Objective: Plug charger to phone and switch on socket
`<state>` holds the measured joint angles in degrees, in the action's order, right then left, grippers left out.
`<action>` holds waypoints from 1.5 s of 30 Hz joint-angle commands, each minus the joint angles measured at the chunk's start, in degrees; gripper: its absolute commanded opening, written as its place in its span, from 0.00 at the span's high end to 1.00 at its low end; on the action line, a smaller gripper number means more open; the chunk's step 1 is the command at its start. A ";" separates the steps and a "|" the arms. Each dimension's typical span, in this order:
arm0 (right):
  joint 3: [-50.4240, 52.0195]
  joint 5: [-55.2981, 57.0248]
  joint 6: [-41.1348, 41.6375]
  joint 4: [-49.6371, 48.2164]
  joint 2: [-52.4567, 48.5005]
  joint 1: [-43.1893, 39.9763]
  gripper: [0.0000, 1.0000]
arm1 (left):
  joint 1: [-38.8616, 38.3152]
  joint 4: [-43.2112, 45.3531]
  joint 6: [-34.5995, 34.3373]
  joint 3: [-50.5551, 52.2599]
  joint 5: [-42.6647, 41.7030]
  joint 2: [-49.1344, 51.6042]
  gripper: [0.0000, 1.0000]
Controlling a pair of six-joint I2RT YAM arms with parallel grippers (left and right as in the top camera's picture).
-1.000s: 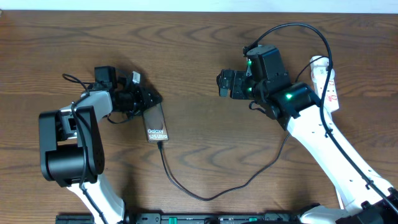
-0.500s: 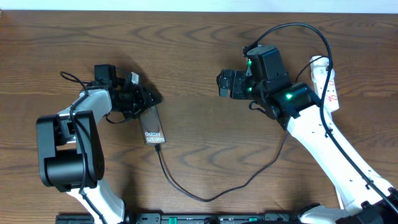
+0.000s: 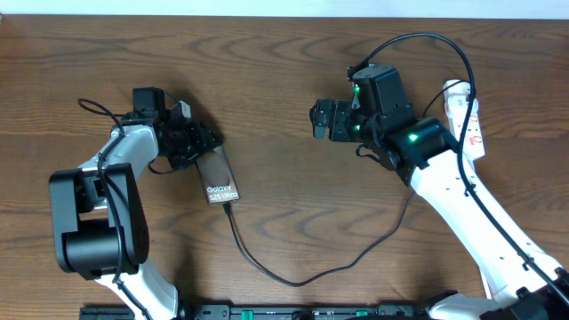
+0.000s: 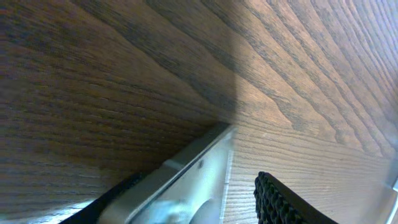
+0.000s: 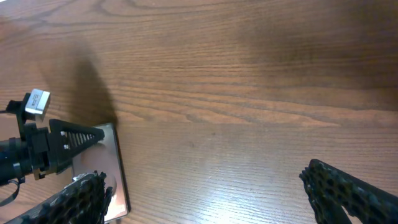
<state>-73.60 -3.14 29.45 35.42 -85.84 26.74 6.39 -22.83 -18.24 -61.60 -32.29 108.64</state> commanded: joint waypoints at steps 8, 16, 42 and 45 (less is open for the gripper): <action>-0.20 0.66 -0.57 0.37 0.07 0.35 0.01 | 0.55 -3.89 -0.09 3.28 14.73 4.48 0.41; -0.20 0.70 -0.61 0.63 0.07 0.35 0.01 | 0.83 -4.13 -0.09 2.56 14.99 4.04 0.40; -3.04 -18.05 -4.68 5.53 0.13 -14.10 0.01 | 0.96 -9.31 0.74 -0.28 -1.79 -38.21 0.08; -6.51 -26.27 -10.03 11.63 0.13 -27.52 0.01 | 0.96 -9.44 0.79 -0.28 -1.62 -38.23 0.08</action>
<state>-76.23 -19.00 25.63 43.83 -85.86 8.69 7.18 -31.99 -18.00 -61.65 -33.17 70.72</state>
